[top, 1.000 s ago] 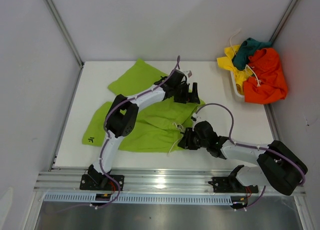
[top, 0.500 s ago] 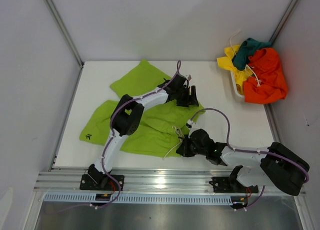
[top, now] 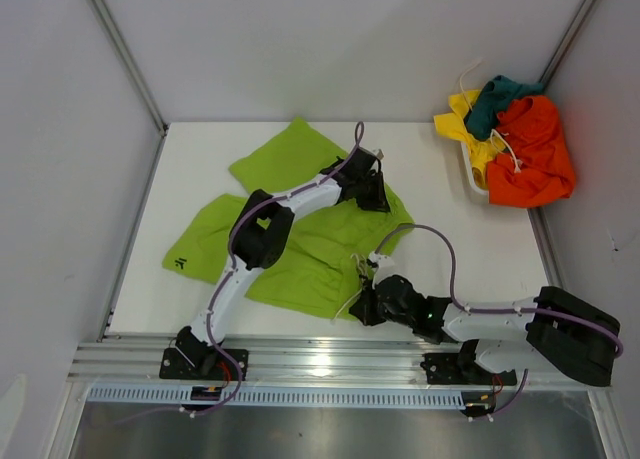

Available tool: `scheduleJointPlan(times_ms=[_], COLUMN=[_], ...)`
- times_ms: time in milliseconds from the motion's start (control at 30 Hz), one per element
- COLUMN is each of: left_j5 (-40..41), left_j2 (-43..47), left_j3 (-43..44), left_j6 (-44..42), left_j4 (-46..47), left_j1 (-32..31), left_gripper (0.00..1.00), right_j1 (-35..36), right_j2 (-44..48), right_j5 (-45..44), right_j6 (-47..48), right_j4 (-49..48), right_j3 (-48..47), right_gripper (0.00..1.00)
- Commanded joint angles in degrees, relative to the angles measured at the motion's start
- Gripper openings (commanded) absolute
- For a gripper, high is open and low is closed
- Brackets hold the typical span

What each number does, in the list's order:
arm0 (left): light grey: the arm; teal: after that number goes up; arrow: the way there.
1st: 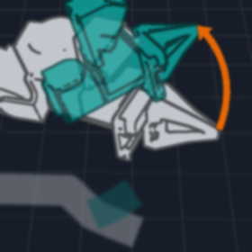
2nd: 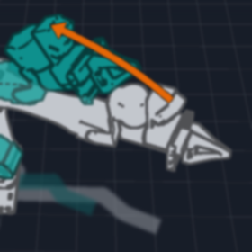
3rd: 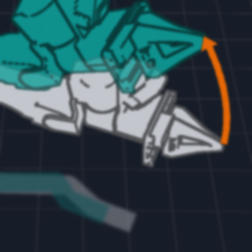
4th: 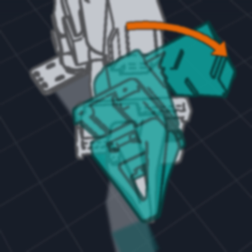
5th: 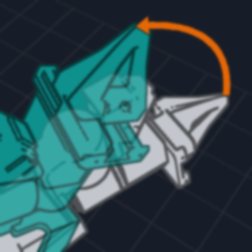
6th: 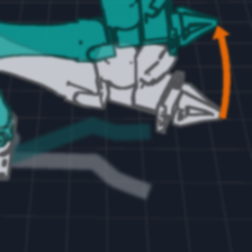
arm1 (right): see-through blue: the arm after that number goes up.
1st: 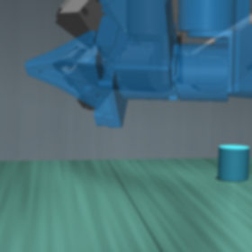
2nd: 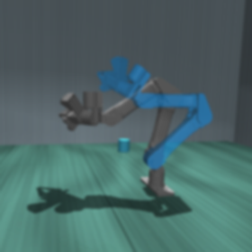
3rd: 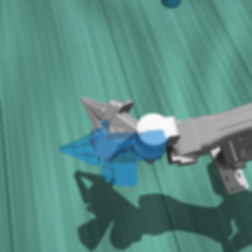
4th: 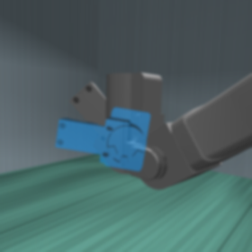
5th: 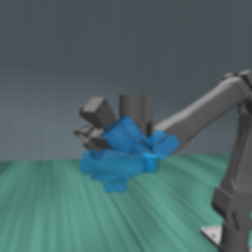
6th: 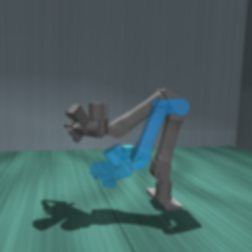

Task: Fold and stack the shorts
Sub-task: Flatten the shorts out

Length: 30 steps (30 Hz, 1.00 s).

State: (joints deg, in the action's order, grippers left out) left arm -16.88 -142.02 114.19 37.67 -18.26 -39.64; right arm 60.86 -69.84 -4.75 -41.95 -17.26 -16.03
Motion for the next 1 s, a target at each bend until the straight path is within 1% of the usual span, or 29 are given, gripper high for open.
scheduleJointPlan(times_ms=[0, 133, 267, 400, 533, 667, 833, 967], left_j5=[3.1, 3.3, 3.3, 3.3, 3.3, 3.6, 3.8, 3.9], left_j2=[-4.1, -5.7, -6.3, -6.1, -6.0, -6.0, -6.3, -6.3], left_j3=[5.3, 7.7, 8.1, 8.0, 8.2, 8.1, 8.8, 9.3], left_j6=[1.3, 2.2, 2.5, 2.4, 2.4, 2.4, 2.5, 2.4], left_j4=[-3.0, -4.0, -4.1, -4.2, -4.2, -4.7, -4.9, -5.2], left_j1=[-0.3, -0.2, 0.0, 0.2, 0.2, 0.2, 0.3, 0.4], left_gripper=[0.16, 0.16, 0.15, 0.15, 0.15, 0.14, 0.14, 0.14], right_j1=[4.3, 9.2, 15.1, 19.3, 23.7, 27.3, 30.3, 32.4], right_j2=[-0.2, 0.3, 1.4, 1.0, -1.8, -5.3, -10.6, -12.8], right_j5=[-3.7, -8.2, -12.3, -16.2, -19.6, -20.7, -22.2, -23.9], right_j6=[1.0, 1.9, 3.5, 4.9, 7.2, 9.1, 8.1, 6.0], right_j4=[-0.5, 0.8, 3.2, 6.4, 7.3, 8.8, 12.2, 13.3], right_j3=[1.0, 0.0, -1.3, -3.4, -5.8, -8.8, -12.6, -13.0], right_gripper=[0.0, 0.0, 0.0, 0.02, 0.04, 0.05, 0.05, 0.05])
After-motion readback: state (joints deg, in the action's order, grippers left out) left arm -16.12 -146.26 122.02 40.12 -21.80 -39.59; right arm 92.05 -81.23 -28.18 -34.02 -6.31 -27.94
